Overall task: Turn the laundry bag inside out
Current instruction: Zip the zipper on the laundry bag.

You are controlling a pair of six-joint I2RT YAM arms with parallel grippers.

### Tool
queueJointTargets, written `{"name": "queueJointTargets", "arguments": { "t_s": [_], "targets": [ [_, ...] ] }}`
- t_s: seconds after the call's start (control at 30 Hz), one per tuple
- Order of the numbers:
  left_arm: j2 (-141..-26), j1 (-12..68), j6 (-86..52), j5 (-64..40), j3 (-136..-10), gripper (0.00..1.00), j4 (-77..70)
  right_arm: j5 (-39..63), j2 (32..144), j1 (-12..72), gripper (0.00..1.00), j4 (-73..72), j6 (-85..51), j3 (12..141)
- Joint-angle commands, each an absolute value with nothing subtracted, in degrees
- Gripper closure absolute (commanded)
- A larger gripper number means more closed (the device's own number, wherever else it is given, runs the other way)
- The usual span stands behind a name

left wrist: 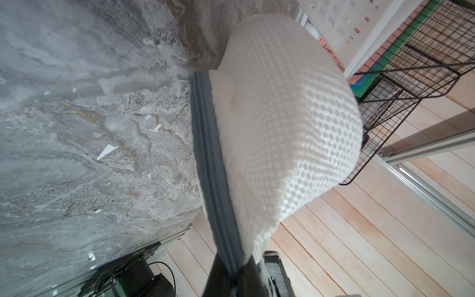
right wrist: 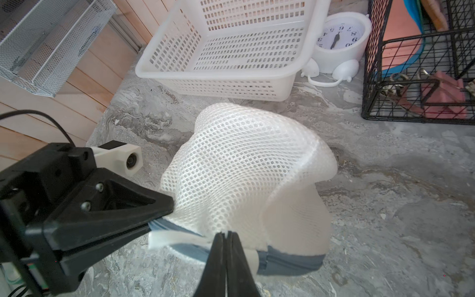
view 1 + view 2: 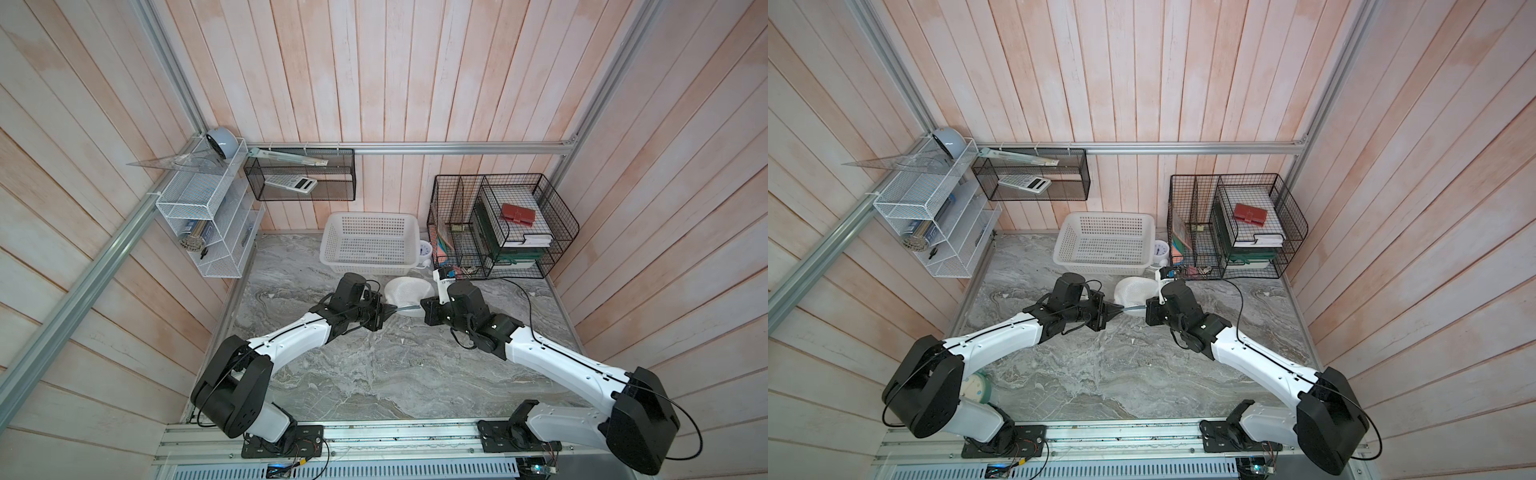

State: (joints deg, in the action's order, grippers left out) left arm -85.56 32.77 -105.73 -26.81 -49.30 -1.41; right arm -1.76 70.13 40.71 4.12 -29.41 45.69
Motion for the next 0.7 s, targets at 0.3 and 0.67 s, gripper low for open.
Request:
{"name": "queueJointTargets", "arguments": {
  "t_s": [0.3,0.67],
  "targets": [
    [-83.7,30.9,-104.6,-25.7,-49.5,1.0,0.0,-2.6,70.4,38.2,1.0,5.8,-27.6,46.9],
    [-80.2,26.6,-91.6,-24.8,-57.3,0.23,16.7,3.4,72.3,38.2,1.0,7.0,-29.2,51.8]
  ]
}}
